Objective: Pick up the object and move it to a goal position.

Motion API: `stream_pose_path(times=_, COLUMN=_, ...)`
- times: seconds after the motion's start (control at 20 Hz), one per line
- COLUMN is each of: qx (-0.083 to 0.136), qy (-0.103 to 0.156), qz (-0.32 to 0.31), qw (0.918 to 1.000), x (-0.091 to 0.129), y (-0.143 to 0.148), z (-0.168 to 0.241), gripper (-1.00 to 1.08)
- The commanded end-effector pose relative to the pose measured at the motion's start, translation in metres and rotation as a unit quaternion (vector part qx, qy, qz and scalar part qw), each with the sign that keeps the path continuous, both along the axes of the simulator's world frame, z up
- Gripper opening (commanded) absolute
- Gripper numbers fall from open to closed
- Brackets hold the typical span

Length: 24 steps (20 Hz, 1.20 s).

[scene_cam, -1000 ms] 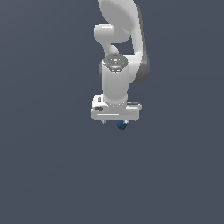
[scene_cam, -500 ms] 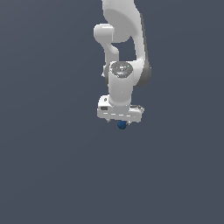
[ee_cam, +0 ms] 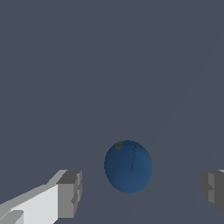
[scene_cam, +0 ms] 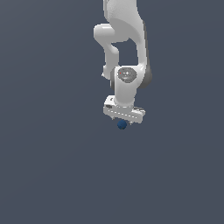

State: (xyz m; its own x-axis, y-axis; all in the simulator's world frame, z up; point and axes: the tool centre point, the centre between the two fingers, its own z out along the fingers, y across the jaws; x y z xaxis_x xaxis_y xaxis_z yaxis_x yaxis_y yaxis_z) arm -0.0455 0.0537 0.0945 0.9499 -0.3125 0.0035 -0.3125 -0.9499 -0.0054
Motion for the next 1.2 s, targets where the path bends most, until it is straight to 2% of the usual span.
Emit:
stream_pose_path(times=0.0, qx=-0.001, qy=0.001, qz=-0.015, qw=0.9999, x=-0.006, y=0.003, z=-0.006, gripper=1.00)
stream_pose_path(times=0.6, qx=-0.002, qy=0.003, qz=-0.031, qw=0.9995, x=-0.014, y=0.007, z=-0.016, gripper=1.00)
stream_pose_path(times=1.15, qx=-0.002, qy=0.003, qz=-0.033, qw=0.9995, x=-0.015, y=0.006, z=-0.059, gripper=1.00)
